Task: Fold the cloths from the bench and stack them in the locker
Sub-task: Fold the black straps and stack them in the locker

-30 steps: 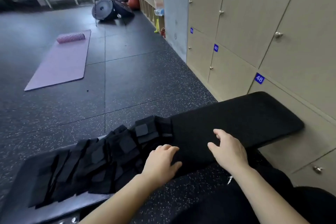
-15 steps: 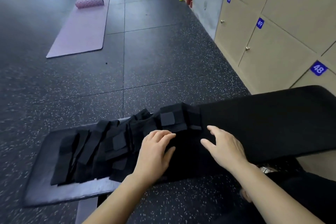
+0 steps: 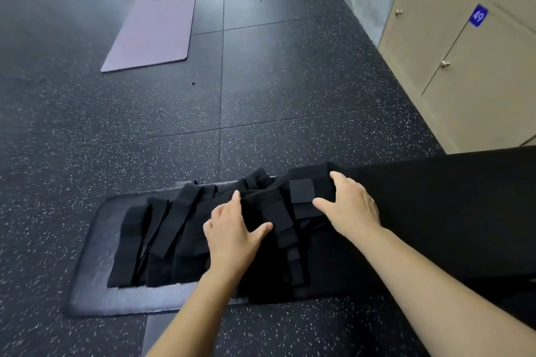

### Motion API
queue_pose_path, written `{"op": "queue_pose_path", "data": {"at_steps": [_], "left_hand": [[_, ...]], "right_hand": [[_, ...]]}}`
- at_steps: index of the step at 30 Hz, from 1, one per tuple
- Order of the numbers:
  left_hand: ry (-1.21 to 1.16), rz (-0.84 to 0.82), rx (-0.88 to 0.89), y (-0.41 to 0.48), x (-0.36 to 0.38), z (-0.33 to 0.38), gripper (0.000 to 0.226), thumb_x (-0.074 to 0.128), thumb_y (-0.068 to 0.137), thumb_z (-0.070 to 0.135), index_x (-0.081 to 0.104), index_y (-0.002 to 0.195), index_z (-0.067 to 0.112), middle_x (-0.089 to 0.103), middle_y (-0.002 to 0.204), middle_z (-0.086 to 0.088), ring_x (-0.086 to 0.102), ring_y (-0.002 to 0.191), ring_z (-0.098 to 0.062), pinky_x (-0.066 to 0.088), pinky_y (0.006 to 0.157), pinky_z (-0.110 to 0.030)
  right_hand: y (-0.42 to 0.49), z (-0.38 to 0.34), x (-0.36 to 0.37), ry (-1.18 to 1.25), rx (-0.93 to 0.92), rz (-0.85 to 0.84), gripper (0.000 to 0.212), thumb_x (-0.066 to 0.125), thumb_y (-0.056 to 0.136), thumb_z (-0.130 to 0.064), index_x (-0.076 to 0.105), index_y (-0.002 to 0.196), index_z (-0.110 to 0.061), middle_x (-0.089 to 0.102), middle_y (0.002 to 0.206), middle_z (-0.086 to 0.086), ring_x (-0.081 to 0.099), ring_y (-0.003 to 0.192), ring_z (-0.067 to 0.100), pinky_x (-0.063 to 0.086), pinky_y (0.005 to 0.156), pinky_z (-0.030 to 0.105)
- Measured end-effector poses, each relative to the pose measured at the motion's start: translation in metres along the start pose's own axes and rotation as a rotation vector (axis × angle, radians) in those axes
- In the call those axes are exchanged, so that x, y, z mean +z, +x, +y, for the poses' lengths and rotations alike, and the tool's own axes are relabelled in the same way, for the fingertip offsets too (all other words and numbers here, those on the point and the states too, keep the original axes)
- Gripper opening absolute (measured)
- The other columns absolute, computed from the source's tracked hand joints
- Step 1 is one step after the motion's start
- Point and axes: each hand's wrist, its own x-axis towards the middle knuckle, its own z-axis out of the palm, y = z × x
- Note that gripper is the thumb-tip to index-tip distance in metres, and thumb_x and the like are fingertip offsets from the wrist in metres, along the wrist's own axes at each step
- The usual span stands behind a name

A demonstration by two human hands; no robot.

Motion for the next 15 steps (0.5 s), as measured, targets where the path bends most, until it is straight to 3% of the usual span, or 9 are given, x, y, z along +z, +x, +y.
{"op": "queue_pose_path", "data": {"at_steps": [8, 13, 15], "left_hand": [[-0.134, -0.017, 0.015, 0.008, 0.005, 0.003, 0.098, 0.083, 0.068, 0.042, 0.034, 0.148, 0.017, 0.052, 0.138, -0.001, 0.042, 0.131, -0.021, 0.031, 0.105, -0.035], [-0.438, -0.088, 0.056, 0.004, 0.004, 0.001, 0.076, 0.086, 0.070, 0.016, 0.044, 0.134, 0.017, 0.058, 0.122, 0.003, 0.052, 0.117, -0.014, 0.032, 0.091, -0.013], [-0.461, -0.106, 0.071, 0.003, 0.002, 0.001, 0.069, 0.084, 0.073, 0.015, 0.045, 0.129, 0.020, 0.061, 0.115, 0.007, 0.054, 0.109, -0.011, 0.033, 0.083, -0.008]], "right_hand": [[0.008, -0.007, 0.014, 0.059, 0.122, -0.049, 0.067, 0.065, 0.089, -0.034, 0.033, 0.145, -0.014, 0.049, 0.139, 0.006, 0.044, 0.129, 0.026, 0.039, 0.099, 0.037], [0.014, 0.001, 0.016, 0.128, 0.194, -0.076, 0.047, 0.063, 0.090, -0.026, 0.048, 0.133, -0.014, 0.058, 0.126, 0.004, 0.053, 0.117, 0.027, 0.042, 0.085, 0.032], [0.017, 0.005, 0.019, 0.171, 0.203, -0.086, 0.024, 0.063, 0.089, -0.023, 0.057, 0.111, -0.018, 0.059, 0.101, -0.001, 0.056, 0.101, 0.026, 0.039, 0.075, 0.029]]}}
